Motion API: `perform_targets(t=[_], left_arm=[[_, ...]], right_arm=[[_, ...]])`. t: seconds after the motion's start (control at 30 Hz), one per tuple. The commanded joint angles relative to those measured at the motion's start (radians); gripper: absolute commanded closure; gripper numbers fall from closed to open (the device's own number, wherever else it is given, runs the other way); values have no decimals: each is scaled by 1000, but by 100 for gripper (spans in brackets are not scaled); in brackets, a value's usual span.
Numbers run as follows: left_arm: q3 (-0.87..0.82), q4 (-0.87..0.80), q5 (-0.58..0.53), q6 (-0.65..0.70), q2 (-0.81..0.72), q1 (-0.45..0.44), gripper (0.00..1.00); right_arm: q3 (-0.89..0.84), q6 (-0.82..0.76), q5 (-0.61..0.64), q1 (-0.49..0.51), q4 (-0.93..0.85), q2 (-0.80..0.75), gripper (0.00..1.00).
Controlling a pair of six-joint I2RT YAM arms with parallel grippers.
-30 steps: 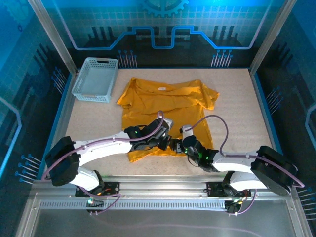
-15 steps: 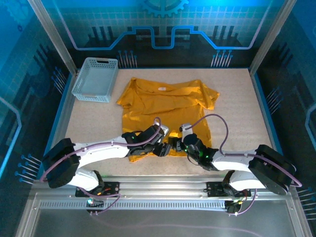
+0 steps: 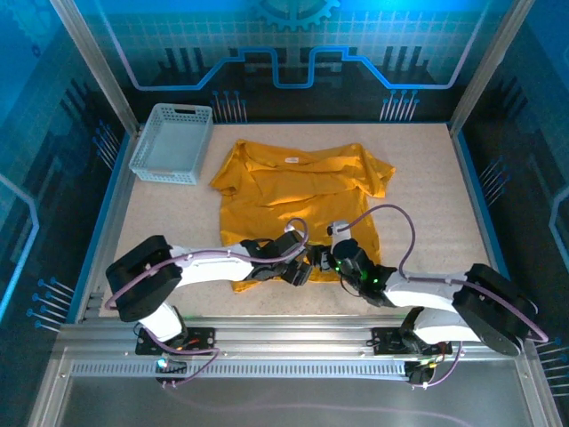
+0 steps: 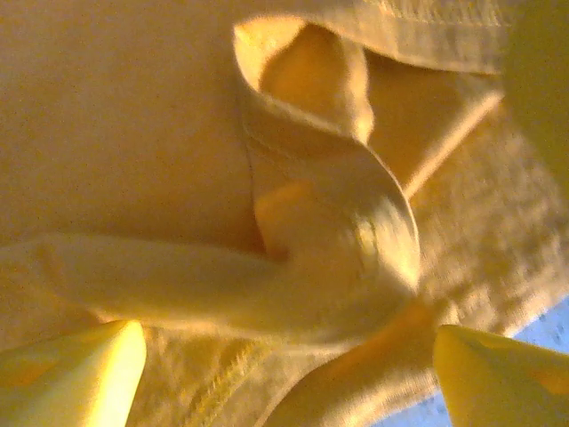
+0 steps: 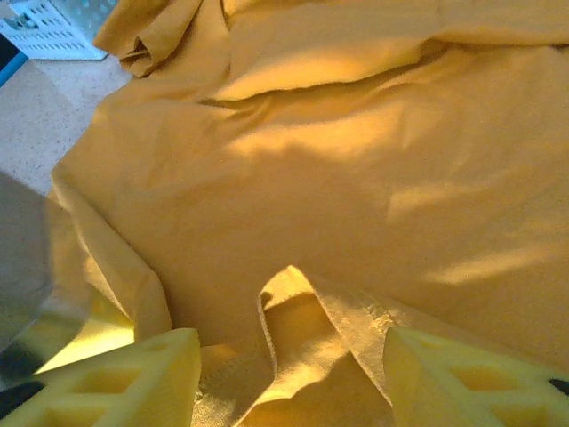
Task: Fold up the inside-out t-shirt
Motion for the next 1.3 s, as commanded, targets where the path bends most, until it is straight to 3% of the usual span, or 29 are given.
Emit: perform_targets(t=[0.0, 0.13, 0.37, 0.57, 0.93, 1.27], left_arm=[[66, -5, -80, 9, 48, 2, 16], [88, -8, -145, -7, 68, 2, 30], [106, -14, -182, 9, 62, 3, 67], [100, -12, -155, 4, 3, 8, 100], [108, -49, -129, -9, -224, 8, 100], [158, -97, -106, 10, -315, 12, 100]], right_arm=[[-7, 20, 11, -9, -5, -99, 41], [-36, 18, 12, -13, -79, -204, 40], [-91, 29, -14, -16, -183, -343, 29], [-117, 33, -62, -17, -190, -378, 27], [-57, -77, -149, 118, -5, -171, 34], [29, -117, 2, 165, 167, 97, 39]])
